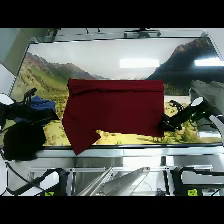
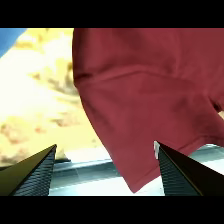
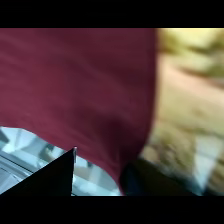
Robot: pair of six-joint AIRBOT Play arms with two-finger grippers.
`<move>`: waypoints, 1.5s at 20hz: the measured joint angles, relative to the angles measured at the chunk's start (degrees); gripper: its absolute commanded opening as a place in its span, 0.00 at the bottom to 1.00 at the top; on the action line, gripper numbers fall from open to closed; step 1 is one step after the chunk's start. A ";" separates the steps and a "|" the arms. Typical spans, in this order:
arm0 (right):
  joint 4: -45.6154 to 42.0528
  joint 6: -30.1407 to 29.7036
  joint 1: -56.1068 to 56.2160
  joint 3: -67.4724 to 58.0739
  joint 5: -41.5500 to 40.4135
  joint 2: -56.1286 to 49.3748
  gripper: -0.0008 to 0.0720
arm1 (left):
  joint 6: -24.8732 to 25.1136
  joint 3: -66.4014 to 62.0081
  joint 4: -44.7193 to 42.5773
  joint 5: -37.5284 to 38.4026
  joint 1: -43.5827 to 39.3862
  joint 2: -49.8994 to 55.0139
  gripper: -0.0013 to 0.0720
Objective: Fold the shirts.
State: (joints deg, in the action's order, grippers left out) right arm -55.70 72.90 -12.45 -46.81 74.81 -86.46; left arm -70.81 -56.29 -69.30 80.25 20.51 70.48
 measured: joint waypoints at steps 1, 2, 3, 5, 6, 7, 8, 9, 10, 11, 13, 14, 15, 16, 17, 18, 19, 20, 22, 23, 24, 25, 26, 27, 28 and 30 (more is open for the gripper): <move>1.51 -0.98 -0.02 0.35 -0.70 0.00 0.55 | 0.83 1.42 0.94 -1.16 0.11 0.09 0.96; 3.10 -2.08 -0.02 0.61 -1.68 0.02 0.55 | 1.46 2.60 1.73 -2.23 0.17 0.68 0.96; 4.50 -2.97 -0.02 0.81 -2.54 0.00 0.55 | 2.10 3.76 2.54 -3.39 0.22 1.75 0.96; 6.36 -4.09 -0.02 1.03 -3.39 0.00 0.55 | 2.80 5.84 3.69 -4.04 0.28 4.31 0.96; 7.06 -4.59 -0.02 1.09 -3.74 0.00 0.55 | 3.02 6.95 4.26 -4.04 0.28 5.51 0.96; 7.63 -5.11 -0.02 1.14 -3.93 0.00 0.55 | 3.43 8.26 5.29 -3.93 0.31 6.58 0.96; 7.93 -5.44 -0.02 1.18 -4.04 0.00 0.54 | 3.72 9.60 6.47 -3.58 0.31 7.43 0.96; 8.28 -5.70 -0.02 1.22 -4.20 0.00 0.54 | 3.93 10.82 7.48 -3.58 0.31 8.00 0.96; 8.55 -6.12 -0.02 1.22 -4.33 0.02 0.54 | 4.24 11.89 8.37 -3.72 0.28 8.41 0.96; 8.79 -6.27 -0.02 1.22 -4.46 0.02 0.54 | 4.37 12.92 9.31 -4.04 0.28 8.70 0.96; 9.11 -6.58 -0.02 1.22 -4.57 0.02 0.54 | 4.57 14.75 10.97 -4.94 0.31 8.98 0.96; 9.29 -6.62 -0.02 1.22 -4.66 0.00 0.54 | 4.72 15.61 11.69 -5.81 0.31 9.05 0.91; 9.33 -6.75 -0.02 1.25 -4.79 0.02 0.54 | 5.11 16.35 12.48 -6.86 0.33 9.14 0.77; 9.46 -6.82 -0.02 1.25 -4.79 0.02 0.54 | 5.86 16.92 13.60 -7.91 0.31 9.27 0.68; 9.62 -6.88 -0.04 1.25 -4.70 0.02 0.54 | 6.69 17.29 14.95 -9.01 0.31 9.38 0.53; 9.68 -6.93 -0.04 1.25 -4.70 0.02 0.54 | 7.74 17.62 16.33 -10.60 0.26 9.42 0.29; 9.73 -6.93 -0.04 1.25 -4.70 0.00 0.54 | 8.52 17.84 17.25 -11.82 0.26 9.49 0.01; 9.77 -6.91 -0.02 1.25 -4.61 -0.02 0.54 | 9.09 17.94 17.88 -12.83 0.17 9.62 0.02; 9.94 -6.75 0.15 1.22 -4.59 -0.20 0.30 | 9.90 18.05 19.74 -13.20 -0.42 9.60 0.01; 9.88 -6.75 0.28 1.25 -4.94 -0.35 0.09 | 10.10 17.90 20.59 -12.94 -0.83 9.55 0.01; 9.42 -6.73 0.37 1.31 -5.40 -0.44 0.04 | 10.27 17.51 21.05 -12.48 -1.40 9.55 0.01; 10.19 -6.71 0.39 1.27 -5.35 -0.46 0.04 | 10.29 16.79 21.62 -12.04 -2.03 9.53 0.01; 10.80 -6.73 0.42 1.14 -4.52 -0.46 0.04 | 10.27 15.61 21.86 -11.30 -2.73 9.51 0.01; 11.28 -7.02 0.42 0.83 -3.43 -0.46 0.04 | 10.05 14.10 22.03 -10.34 -3.39 9.51 0.01; 11.72 -7.45 0.26 0.28 -2.14 -0.39 0.04 | 9.51 12.09 22.23 -9.11 -4.09 9.51 0.01; 11.87 -7.91 -0.72 -1.46 0.63 0.35 0.04 | 7.72 7.63 22.38 -6.14 -5.27 9.31 0.01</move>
State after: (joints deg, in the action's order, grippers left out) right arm -43.83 64.99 -13.17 -48.27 75.44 -86.11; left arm -63.09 -48.66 -46.92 74.11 15.25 79.79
